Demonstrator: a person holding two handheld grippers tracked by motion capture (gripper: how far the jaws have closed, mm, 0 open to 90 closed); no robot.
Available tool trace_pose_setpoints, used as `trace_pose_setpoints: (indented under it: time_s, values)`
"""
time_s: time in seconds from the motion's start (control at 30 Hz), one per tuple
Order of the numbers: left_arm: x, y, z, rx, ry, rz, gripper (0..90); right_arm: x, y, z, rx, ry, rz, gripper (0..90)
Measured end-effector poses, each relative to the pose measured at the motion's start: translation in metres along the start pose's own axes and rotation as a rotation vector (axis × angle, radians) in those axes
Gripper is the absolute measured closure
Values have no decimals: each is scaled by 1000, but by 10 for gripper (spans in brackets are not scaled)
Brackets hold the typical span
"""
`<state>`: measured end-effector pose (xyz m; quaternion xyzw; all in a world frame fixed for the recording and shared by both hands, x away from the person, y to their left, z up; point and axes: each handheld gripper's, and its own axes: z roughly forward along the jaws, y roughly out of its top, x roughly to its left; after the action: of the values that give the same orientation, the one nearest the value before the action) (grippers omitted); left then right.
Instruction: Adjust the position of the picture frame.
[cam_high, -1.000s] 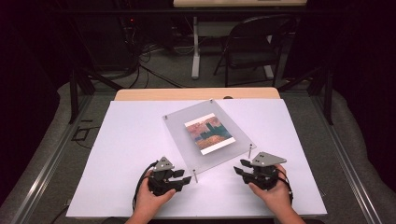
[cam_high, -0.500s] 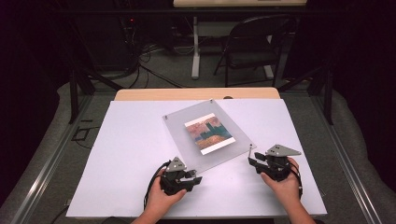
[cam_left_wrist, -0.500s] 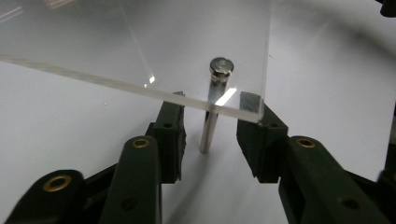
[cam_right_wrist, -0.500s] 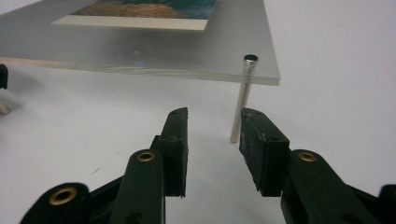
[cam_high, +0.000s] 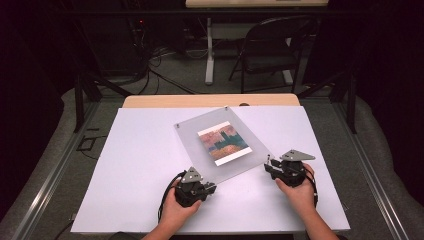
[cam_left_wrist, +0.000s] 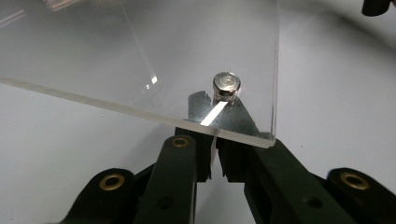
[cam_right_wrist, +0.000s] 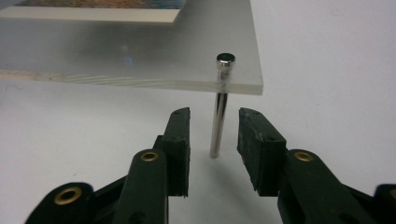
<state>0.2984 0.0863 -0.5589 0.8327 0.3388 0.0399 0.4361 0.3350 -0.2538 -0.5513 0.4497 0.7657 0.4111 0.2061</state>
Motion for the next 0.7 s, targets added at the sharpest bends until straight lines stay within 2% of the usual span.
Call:
trace_pose_setpoints:
  time_s: [0.13,0.23,0.3,0.47,0.7]
  values:
    - [-1,0,0,-4,9,-4,849,0,3,10,16,13,-9,772]
    - [-1,0,0,-4,8,-9,850,-2,4,12,16,0,-9,843]
    - [0,0,0,1,1,-11,850,-5,3,14,13,20,17,847]
    - [-1,1,-3,16,23,-23,850,-4,4,14,18,34,17,855]
    - [2,1,-18,-7,51,-52,852,5,8,6,3,54,-16,857]
